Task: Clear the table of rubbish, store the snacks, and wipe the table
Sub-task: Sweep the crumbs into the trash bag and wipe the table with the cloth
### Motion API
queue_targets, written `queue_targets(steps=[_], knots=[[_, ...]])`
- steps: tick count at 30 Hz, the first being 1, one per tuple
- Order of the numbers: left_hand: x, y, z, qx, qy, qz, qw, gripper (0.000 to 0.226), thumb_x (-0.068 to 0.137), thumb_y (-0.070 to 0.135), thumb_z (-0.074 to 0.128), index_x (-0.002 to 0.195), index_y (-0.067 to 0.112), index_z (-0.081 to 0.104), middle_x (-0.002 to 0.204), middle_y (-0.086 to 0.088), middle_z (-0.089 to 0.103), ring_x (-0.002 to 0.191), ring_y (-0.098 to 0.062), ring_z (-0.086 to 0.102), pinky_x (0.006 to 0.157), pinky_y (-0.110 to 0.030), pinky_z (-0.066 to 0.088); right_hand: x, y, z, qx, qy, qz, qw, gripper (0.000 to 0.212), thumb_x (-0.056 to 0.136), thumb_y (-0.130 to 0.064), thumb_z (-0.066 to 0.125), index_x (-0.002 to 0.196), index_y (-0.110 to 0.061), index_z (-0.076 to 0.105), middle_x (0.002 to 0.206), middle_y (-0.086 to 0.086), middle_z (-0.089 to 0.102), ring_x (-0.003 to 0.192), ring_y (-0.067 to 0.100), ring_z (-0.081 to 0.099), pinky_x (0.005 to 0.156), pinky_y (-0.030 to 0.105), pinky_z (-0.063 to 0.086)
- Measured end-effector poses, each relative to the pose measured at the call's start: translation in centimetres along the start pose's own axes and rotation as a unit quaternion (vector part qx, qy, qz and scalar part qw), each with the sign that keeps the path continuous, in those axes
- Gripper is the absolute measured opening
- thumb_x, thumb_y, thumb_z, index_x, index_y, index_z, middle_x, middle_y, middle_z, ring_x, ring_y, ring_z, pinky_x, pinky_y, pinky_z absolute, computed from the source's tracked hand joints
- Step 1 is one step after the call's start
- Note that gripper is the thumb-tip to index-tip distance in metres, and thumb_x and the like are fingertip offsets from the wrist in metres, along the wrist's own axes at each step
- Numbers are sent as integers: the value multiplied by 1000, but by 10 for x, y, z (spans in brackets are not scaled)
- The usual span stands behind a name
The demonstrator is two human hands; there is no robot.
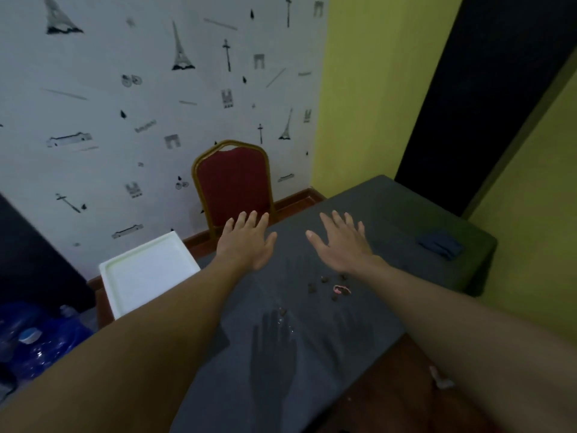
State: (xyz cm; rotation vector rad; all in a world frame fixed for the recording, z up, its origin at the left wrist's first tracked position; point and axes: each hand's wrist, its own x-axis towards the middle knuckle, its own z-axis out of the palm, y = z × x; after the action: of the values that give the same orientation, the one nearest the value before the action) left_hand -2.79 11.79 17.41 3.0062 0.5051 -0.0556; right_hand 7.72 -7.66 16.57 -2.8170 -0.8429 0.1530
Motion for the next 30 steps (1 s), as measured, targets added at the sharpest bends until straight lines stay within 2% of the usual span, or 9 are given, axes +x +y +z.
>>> queue_targets(steps=[7,16,24,30], knots=[[35,64,8,2,-18,52,998,65,103,52,14,158,22,3,166,-6,4,153,-26,1,124,-46,3,4,66,-10,12,6,45,999,78,96,-71,18,160,-25,13,167,6,8,153,31,1,122,55,0],[104,161,28,-15,-31,82,996,64,103,52,13,159,22,2,166,-6,2,153,-27,-1,124,-46,3,47,170,-19,22,5,59,998,76,97,-70,18,159,-26,15,167,5,11,153,30,4,122,55,4],[157,237,56,-31,-48,78,995,64,103,51,14,159,22,2,166,-7,3,153,-26,0,124,-46,4,82,260,-23,33,-7,54,998,72,99,-65,22,159,-24,18,166,6,15,153,29,6,122,54,6],[178,266,69,-33,-71,77,994,63,104,51,15,158,22,2,166,-7,3,153,-26,0,124,-46,3,100,302,-26,41,-19,55,997,71,101,-62,24,159,-22,19,166,8,17,153,30,8,122,54,7]])
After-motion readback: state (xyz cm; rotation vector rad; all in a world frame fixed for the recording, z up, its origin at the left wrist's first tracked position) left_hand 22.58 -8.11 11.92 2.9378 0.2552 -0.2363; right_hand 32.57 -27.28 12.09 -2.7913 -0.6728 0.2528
